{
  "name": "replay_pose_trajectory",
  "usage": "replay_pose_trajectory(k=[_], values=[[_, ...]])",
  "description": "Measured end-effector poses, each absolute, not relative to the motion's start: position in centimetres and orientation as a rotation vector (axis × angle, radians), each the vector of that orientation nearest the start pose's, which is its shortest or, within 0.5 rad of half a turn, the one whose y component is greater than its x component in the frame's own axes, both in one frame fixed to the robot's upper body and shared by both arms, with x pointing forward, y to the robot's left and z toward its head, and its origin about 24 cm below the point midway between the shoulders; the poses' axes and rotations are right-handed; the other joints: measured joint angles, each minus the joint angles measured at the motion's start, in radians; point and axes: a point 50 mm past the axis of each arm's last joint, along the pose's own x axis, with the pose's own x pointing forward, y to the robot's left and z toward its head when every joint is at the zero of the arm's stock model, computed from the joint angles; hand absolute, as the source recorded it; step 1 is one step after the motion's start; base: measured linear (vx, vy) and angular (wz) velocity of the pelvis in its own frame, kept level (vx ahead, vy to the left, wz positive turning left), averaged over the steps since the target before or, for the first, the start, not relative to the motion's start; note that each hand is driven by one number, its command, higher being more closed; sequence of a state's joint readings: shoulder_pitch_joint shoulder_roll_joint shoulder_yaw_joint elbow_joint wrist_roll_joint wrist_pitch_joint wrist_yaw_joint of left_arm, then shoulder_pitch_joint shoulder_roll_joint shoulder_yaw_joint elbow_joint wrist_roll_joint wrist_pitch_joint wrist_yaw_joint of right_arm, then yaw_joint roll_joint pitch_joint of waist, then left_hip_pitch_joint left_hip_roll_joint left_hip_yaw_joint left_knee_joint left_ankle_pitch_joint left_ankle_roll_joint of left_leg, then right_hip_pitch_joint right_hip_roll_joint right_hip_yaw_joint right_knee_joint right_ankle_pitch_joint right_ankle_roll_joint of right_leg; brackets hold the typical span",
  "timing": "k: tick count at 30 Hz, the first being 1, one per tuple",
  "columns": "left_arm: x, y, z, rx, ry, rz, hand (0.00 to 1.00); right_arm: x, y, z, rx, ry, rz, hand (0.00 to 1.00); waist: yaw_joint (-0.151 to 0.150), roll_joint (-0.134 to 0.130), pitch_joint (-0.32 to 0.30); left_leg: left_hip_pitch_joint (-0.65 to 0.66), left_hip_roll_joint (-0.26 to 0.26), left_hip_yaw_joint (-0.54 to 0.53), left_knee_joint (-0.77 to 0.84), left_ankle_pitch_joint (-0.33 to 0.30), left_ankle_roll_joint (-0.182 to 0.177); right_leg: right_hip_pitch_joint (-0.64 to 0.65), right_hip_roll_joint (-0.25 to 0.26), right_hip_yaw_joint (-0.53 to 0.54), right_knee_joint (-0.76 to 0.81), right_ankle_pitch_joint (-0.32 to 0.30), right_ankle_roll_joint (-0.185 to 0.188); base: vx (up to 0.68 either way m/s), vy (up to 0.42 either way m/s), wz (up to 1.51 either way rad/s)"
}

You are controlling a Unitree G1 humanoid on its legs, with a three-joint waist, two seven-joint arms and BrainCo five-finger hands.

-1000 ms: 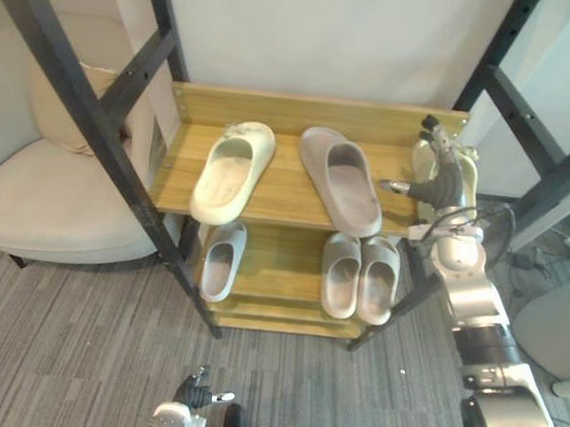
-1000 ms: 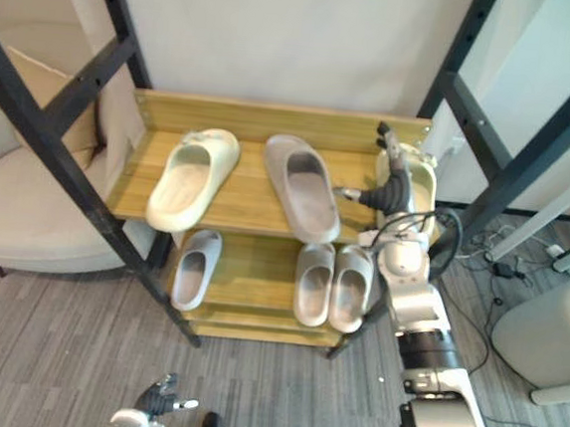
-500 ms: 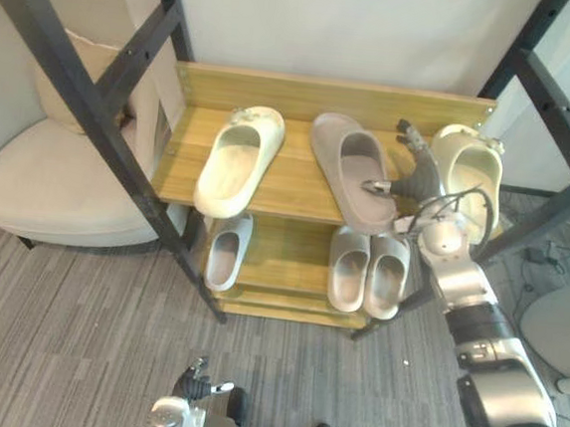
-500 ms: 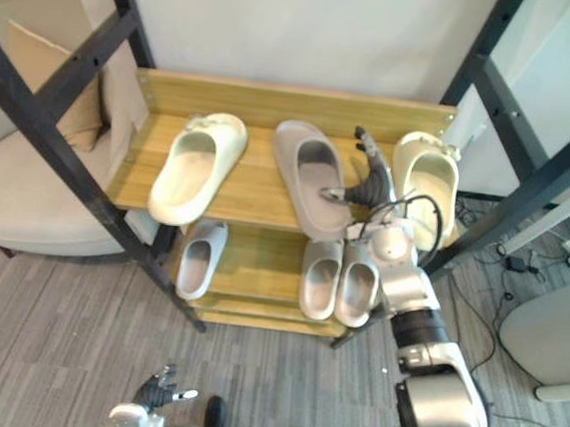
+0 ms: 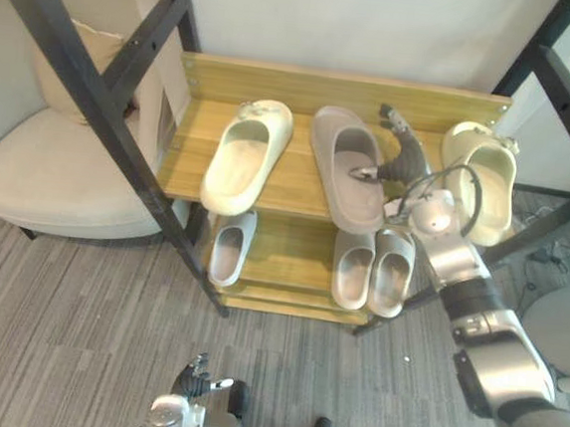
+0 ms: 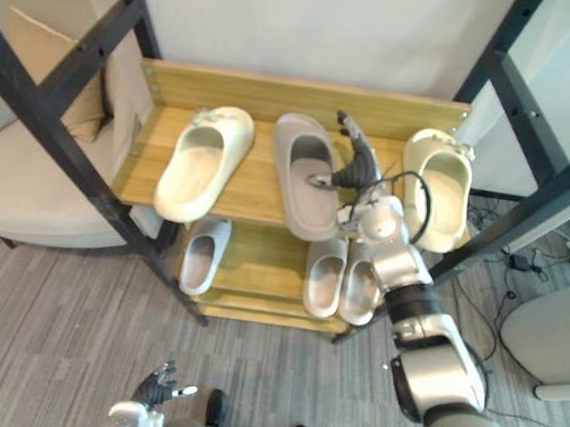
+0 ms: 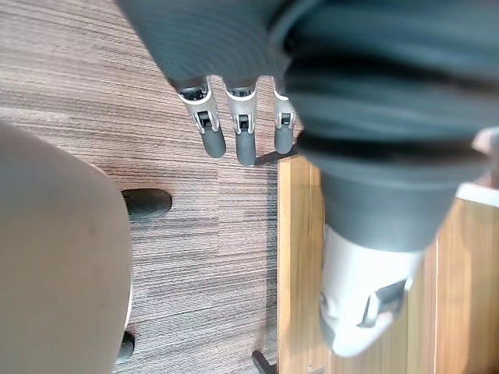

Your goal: Organize the slippers on the shoe rack

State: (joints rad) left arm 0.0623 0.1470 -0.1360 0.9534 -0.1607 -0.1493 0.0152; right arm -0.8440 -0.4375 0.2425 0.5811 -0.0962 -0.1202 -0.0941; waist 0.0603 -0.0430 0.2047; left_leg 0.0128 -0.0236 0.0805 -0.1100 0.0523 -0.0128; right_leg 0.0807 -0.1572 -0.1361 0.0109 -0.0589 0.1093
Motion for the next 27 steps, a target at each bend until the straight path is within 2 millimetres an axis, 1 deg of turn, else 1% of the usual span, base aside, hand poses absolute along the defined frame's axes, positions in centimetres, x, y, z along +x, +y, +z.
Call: replay_pose_trajectory(k=[3,4,7,9,10,13,19,24,27], values=[[13.3,18.8,-14.2,0.053,0.869,0.047,0.0,38.9,-16.4,19.5,-0.617,-0.373,0.048,0.0,0.001,0.0,0.0,-0.008,0.0,-0.003,0.0,0.0,0.0,-0.006,0.0,-0.004,0.0,0.0,0.0,-0.01,-0.004,0.01],[13.4,18.8,-14.2,0.053,0.868,0.047,0.0,39.1,-16.4,19.9,-0.619,-0.378,0.045,1.0,0.001,0.0,0.001,-0.014,0.0,-0.003,0.0,0.002,0.0,-0.012,0.0,-0.004,0.0,0.0,0.0,0.0,0.0,0.0],[13.5,18.8,-14.1,0.044,0.858,0.054,0.0,39.5,-16.3,20.7,-0.634,-0.379,0.044,1.0,0.003,-0.002,0.009,-0.013,0.0,-0.003,0.0,0.005,-0.001,-0.011,0.0,-0.006,0.0,0.0,0.0,0.0,0.0,0.0],[13.6,18.9,-14.0,0.039,0.848,0.059,0.0,39.7,-15.8,21.4,-0.66,-0.393,0.061,1.0,0.004,-0.004,0.019,-0.013,0.001,-0.003,0.0,0.005,-0.001,-0.01,0.0,-0.007,0.0,0.0,0.0,0.0,0.0,0.0],[13.6,18.9,-14.0,0.038,0.844,0.059,0.0,39.9,-15.8,21.9,-0.656,-0.395,0.055,1.0,0.005,-0.003,0.023,-0.013,0.001,-0.003,0.002,0.005,-0.001,-0.011,0.001,-0.008,0.0,0.002,-0.003,0.0,0.0,0.0],[13.6,19.0,-14.0,0.031,0.845,0.064,0.0,40.2,-15.9,22.6,-0.646,-0.394,0.05,1.0,0.006,-0.004,0.023,-0.013,0.004,-0.002,0.005,0.005,-0.001,-0.011,0.003,-0.014,0.0,0.008,-0.009,0.0,0.0,0.0],[13.7,19.0,-14.0,0.026,0.844,0.067,0.0,40.2,-16.4,22.8,-0.604,-0.391,0.046,1.0,0.01,-0.005,0.024,-0.012,0.01,0.001,0.005,0.006,-0.001,-0.011,0.004,-0.018,0.0,0.013,-0.011,0.0,-0.001,-0.01],[13.6,19.0,-14.0,0.027,0.845,0.067,0.0,40.2,-16.5,22.8,-0.607,-0.39,0.043,1.0,0.009,-0.005,0.024,-0.006,0.011,0.01,0.001,0.006,-0.002,-0.009,0.004,-0.017,0.0,0.013,-0.011,-0.02,-0.009,-0.06],[13.6,19.0,-14.0,0.027,0.85,0.068,0.0,40.1,-16.7,22.4,-0.589,-0.383,0.043,1.0,0.003,-0.005,0.024,0.002,0.011,0.017,0.0,0.006,-0.002,-0.005,0.005,-0.017,0.0,0.013,-0.011,-0.01,-0.001,-0.06]])
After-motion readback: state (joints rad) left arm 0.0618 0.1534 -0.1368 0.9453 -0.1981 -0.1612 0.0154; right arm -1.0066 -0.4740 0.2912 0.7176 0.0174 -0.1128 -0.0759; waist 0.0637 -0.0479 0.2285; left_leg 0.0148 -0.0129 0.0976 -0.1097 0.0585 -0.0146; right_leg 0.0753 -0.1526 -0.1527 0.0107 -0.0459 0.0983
